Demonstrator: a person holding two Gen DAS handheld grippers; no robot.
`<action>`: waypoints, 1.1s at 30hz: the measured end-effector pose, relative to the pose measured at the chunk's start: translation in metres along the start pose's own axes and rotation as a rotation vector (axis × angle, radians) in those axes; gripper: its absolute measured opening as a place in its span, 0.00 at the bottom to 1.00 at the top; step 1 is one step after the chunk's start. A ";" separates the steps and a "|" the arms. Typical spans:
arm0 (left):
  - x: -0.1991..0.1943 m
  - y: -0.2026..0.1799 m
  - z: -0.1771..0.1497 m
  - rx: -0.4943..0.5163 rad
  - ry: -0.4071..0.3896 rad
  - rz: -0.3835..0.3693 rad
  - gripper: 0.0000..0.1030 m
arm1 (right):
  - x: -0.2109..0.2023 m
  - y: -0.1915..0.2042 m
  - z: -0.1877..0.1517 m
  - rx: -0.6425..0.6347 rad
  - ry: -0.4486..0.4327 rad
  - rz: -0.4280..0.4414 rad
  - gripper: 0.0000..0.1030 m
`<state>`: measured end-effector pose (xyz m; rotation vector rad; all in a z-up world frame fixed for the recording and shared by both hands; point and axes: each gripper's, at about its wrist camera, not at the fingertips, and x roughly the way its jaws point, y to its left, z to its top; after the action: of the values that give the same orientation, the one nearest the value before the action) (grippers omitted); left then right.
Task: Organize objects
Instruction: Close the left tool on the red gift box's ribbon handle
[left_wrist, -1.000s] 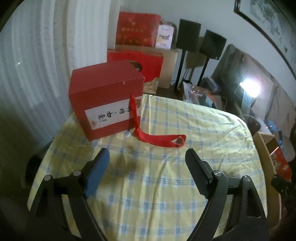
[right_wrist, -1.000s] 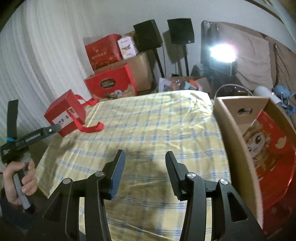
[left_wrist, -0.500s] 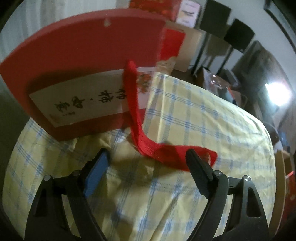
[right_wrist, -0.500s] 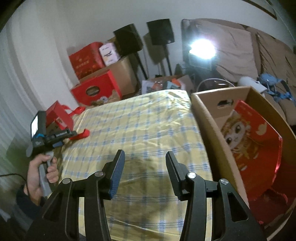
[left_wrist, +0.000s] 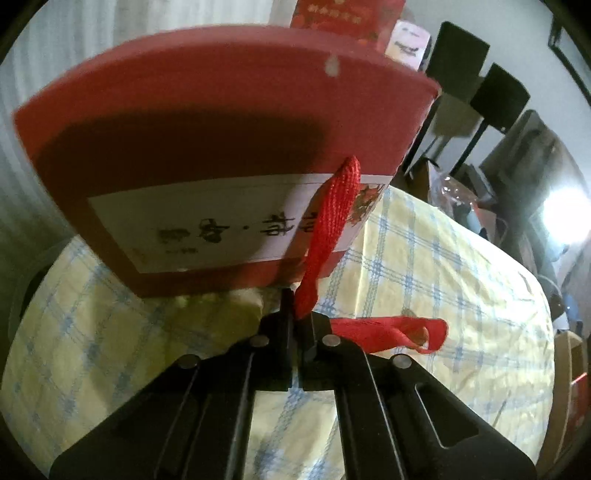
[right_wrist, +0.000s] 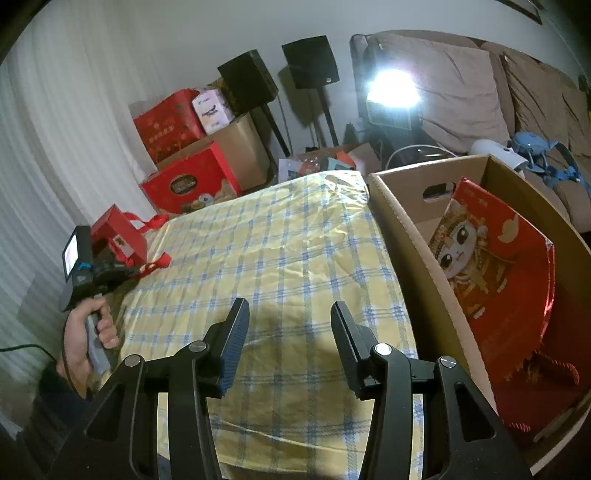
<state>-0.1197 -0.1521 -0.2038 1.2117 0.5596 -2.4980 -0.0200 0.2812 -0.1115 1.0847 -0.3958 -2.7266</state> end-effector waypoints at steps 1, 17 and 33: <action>-0.006 0.001 -0.001 0.014 -0.007 -0.005 0.01 | -0.003 -0.003 0.000 0.006 -0.007 0.003 0.45; -0.129 -0.022 0.007 0.065 0.184 -0.512 0.01 | -0.054 -0.022 -0.008 0.062 -0.098 0.006 0.46; -0.179 -0.059 -0.037 0.211 0.255 -0.546 0.01 | -0.106 -0.039 -0.022 0.109 -0.166 0.056 0.48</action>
<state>-0.0139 -0.0644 -0.0697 1.6588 0.7970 -2.9235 0.0684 0.3423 -0.0707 0.8591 -0.5969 -2.7821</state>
